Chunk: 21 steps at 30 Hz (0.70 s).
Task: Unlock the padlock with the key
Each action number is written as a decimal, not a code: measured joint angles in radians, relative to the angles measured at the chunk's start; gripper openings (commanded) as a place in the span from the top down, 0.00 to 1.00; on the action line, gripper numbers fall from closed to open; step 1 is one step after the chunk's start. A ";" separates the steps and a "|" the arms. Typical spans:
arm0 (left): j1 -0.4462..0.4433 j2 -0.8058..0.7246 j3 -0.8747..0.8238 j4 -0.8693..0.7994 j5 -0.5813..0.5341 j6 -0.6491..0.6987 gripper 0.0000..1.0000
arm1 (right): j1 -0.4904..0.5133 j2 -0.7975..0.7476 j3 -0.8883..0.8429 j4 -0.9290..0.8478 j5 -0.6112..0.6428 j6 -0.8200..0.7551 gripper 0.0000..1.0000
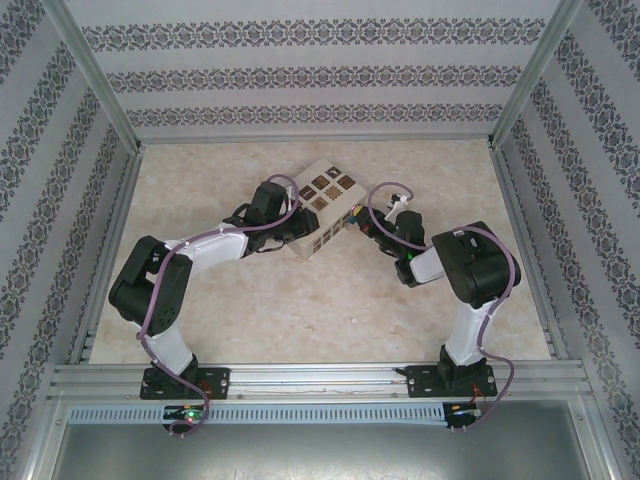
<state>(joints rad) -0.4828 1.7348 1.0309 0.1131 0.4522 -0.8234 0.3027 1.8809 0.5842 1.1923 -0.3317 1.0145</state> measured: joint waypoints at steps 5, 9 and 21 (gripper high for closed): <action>0.000 0.000 0.002 -0.003 0.000 0.000 0.76 | 0.000 -0.018 -0.008 0.001 0.002 -0.001 1.00; 0.000 0.000 0.003 -0.005 0.000 0.000 0.75 | -0.010 -0.033 -0.018 -0.003 0.003 -0.009 1.00; 0.000 -0.038 -0.003 -0.058 0.004 -0.020 0.64 | -0.033 -0.160 -0.078 -0.068 0.003 -0.056 1.00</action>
<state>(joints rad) -0.4824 1.6966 1.0283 0.0555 0.4564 -0.8433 0.2695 1.7210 0.5064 1.1248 -0.3286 0.9588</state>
